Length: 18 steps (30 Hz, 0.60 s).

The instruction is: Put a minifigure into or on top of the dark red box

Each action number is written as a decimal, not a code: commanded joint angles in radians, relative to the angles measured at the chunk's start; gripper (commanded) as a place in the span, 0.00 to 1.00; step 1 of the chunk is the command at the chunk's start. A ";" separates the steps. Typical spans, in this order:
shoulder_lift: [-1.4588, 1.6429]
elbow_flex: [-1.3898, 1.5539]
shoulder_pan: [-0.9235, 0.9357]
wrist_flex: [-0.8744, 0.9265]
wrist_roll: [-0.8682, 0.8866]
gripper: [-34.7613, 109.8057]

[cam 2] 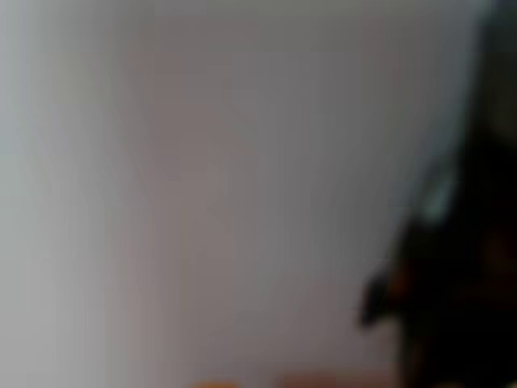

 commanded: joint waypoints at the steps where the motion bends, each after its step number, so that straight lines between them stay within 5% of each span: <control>1: 0.000 -0.046 -0.020 0.006 0.011 0.39; 18: -0.051 -0.077 -0.025 0.012 0.008 0.33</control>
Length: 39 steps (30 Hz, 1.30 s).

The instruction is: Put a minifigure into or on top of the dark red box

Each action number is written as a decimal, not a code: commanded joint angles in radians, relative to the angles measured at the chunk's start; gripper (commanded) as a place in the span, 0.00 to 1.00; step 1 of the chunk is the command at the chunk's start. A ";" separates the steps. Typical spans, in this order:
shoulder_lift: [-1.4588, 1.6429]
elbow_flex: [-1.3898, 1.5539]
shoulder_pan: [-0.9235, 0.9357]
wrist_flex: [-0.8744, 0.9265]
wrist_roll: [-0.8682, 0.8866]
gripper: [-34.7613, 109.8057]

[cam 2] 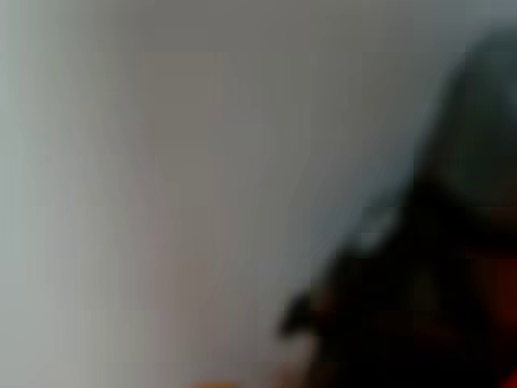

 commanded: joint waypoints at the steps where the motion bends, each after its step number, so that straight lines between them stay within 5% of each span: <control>1: 0.005 -0.032 -0.012 0.014 0.006 0.33; 17: 0.005 -0.026 -0.002 0.021 0.014 0.26; 24: 0.015 -0.054 0.020 0.089 0.046 0.36; 39: 0.304 0.169 -0.041 -0.032 0.244 0.37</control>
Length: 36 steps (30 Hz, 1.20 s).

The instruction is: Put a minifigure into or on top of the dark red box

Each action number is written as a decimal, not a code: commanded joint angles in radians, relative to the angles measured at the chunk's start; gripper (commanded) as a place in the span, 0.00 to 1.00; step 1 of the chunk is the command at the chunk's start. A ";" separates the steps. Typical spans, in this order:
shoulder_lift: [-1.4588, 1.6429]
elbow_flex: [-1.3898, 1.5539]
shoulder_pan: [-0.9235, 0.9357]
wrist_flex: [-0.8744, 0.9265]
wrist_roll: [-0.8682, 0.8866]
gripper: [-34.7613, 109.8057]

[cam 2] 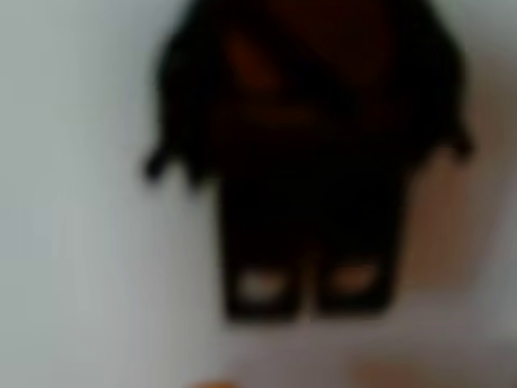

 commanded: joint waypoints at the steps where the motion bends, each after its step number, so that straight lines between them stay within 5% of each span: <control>1: 0.092 0.064 -0.040 -0.012 0.064 0.37; 36: -0.002 0.072 -0.127 -0.112 0.152 0.34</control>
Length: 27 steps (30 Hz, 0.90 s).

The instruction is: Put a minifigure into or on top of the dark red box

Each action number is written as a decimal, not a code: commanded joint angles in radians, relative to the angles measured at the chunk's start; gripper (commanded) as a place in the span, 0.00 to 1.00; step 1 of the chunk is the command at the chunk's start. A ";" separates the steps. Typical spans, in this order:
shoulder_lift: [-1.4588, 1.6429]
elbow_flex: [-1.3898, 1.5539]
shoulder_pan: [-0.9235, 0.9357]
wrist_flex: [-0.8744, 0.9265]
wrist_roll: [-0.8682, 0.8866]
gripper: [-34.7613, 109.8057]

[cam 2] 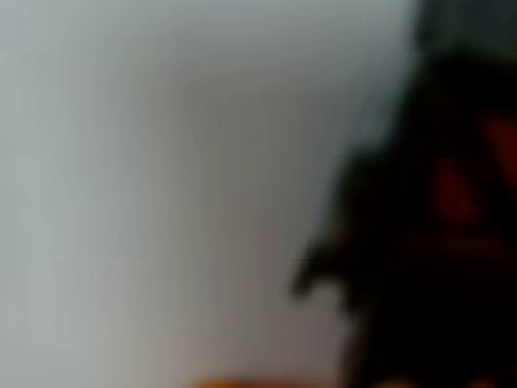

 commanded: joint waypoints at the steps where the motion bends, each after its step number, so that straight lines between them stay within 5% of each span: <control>1: -0.018 -0.043 -0.015 0.003 0.018 0.34; 27: -0.094 -0.091 -0.029 -0.014 0.038 0.27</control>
